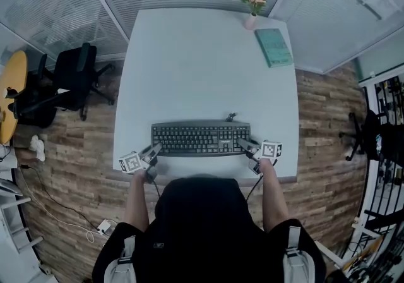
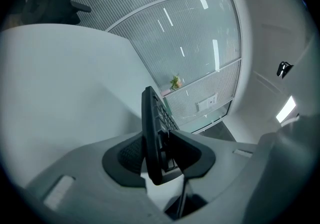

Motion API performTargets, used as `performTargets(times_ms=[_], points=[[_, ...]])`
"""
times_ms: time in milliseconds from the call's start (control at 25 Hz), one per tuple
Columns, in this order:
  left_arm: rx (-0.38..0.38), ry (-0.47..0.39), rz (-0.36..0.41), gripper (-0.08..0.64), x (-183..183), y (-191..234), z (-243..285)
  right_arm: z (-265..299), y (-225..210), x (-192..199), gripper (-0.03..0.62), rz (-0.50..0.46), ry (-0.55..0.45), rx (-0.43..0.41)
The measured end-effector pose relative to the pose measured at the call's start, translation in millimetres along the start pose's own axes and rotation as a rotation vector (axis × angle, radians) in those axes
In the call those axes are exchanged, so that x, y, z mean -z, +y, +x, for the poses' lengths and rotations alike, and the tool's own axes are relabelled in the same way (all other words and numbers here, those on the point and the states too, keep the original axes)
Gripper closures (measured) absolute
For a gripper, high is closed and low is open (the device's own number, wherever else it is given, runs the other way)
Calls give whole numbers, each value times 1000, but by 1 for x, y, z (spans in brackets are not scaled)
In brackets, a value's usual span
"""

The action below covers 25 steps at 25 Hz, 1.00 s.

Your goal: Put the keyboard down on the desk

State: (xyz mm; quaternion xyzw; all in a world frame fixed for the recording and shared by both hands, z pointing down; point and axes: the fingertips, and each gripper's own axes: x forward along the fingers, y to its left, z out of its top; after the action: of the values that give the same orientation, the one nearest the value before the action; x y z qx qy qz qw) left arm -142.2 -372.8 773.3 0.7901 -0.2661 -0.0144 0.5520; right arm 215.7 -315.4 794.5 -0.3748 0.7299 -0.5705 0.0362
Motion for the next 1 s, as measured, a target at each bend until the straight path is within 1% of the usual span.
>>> performTargets(times_ms=[160, 280, 520, 640, 760, 880, 1000], points=[[-21, 15, -1, 430, 11, -2, 5, -9, -6, 5, 403, 4, 8, 14], [-36, 24, 16, 423, 13, 1, 7, -10, -11, 6, 396, -5, 8, 42], [-107, 61, 26, 413, 18, 21, 11, -3, -34, 11, 368, -22, 29, 163], [-142, 68, 41, 405, 19, 26, 12, -3, -38, 10, 359, -38, 27, 202], [-191, 87, 76, 393, 21, 32, 11, -1, -39, 10, 355, -59, 33, 224], [-250, 107, 129, 379, 21, 46, 7, 5, -40, 13, 354, -73, 38, 239], [-281, 105, 167, 374, 19, 49, 10, 5, -42, 12, 354, -74, 29, 249]])
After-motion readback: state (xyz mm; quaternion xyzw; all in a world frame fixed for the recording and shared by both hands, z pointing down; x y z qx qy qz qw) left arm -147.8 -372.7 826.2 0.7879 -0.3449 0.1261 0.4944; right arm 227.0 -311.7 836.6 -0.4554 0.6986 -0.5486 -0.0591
